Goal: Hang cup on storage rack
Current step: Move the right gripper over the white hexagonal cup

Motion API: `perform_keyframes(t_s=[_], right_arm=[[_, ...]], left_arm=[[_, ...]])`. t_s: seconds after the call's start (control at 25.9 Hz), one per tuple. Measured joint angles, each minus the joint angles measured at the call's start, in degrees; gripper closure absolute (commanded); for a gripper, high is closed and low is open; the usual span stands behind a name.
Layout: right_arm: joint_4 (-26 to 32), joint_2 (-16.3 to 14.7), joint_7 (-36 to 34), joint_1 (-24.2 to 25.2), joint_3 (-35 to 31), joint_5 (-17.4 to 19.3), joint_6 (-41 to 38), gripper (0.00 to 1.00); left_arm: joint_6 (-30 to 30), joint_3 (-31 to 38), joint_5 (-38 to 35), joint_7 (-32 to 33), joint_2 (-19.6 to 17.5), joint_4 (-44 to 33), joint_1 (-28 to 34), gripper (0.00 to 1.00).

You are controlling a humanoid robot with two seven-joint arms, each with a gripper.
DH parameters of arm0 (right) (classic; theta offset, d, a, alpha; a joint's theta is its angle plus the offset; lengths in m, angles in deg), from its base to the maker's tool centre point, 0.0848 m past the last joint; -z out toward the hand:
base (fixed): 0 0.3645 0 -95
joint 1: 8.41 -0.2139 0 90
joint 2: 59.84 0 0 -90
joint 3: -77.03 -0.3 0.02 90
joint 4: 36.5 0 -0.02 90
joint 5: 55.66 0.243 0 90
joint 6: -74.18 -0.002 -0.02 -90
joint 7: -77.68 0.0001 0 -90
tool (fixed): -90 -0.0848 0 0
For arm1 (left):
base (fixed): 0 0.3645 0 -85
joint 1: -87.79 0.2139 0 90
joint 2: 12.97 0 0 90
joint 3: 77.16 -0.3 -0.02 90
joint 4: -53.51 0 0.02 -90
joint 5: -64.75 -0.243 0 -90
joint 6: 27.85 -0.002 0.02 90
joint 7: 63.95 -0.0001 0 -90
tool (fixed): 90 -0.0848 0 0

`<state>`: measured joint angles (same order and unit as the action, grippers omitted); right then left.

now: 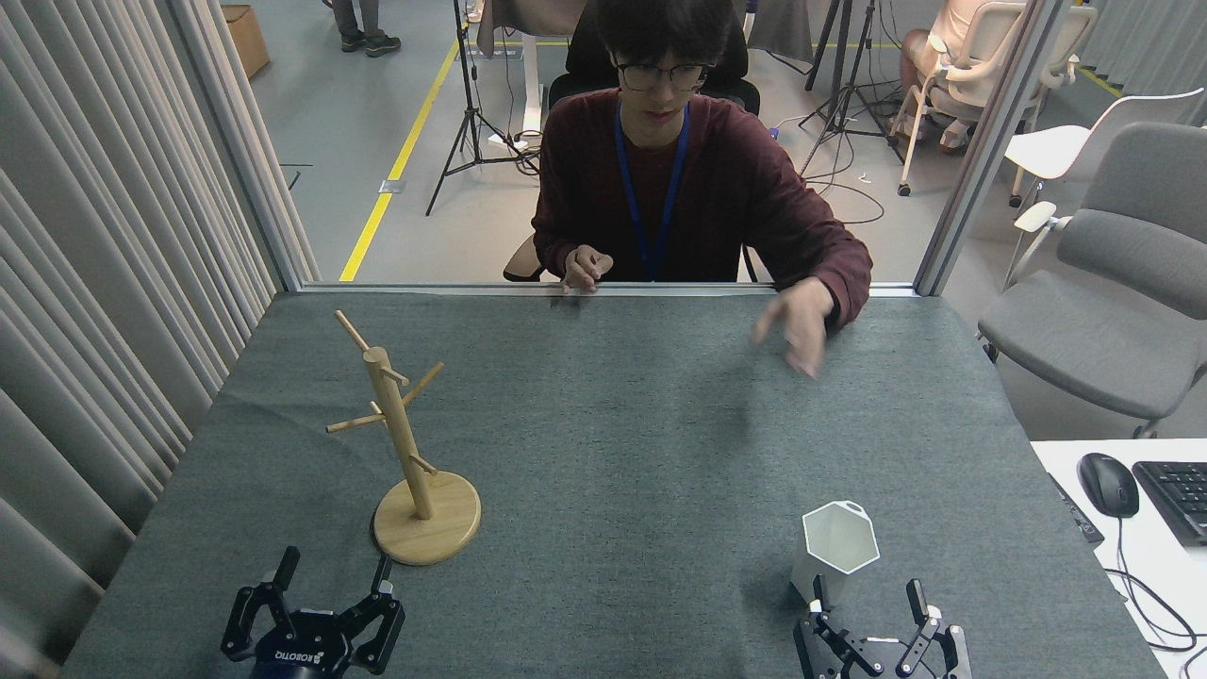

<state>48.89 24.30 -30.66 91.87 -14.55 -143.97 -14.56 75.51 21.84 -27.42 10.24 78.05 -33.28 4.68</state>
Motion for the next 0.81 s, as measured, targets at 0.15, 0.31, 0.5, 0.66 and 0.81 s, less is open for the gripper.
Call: perform_keyframes(t_s=[0.15,0.31,0.5,0.66,0.81], right_arm=[[-0.28,-0.14,0.01,0.0,0.0,0.05,-0.04,0.02],[-0.74,-0.29,0.08,-0.56,0.0,0.25,-0.54,0.02],[-3.22,0.03,0.25,-2.26,0.0,0.29,-0.58,0.02],[-5.69,0.4,0.3,-4.01,0.01,0.27,-0.17,0.02],[-7.83,0.54,0.32,-6.12,0.08,0.26,-0.06,0.02]], left_arm=[[-0.19,-0.03,-0.02,0.0,0.22,0.04,0.28,0.0],[-0.21,-0.03,-0.03,0.0,0.57,0.1,0.28,0.0],[-0.27,0.02,-0.03,0.0,0.59,0.21,0.2,0.0],[-0.28,0.03,0.01,-0.08,0.62,0.3,-0.16,0.0],[-0.28,0.04,0.05,-0.08,0.46,0.48,-0.34,0.0]])
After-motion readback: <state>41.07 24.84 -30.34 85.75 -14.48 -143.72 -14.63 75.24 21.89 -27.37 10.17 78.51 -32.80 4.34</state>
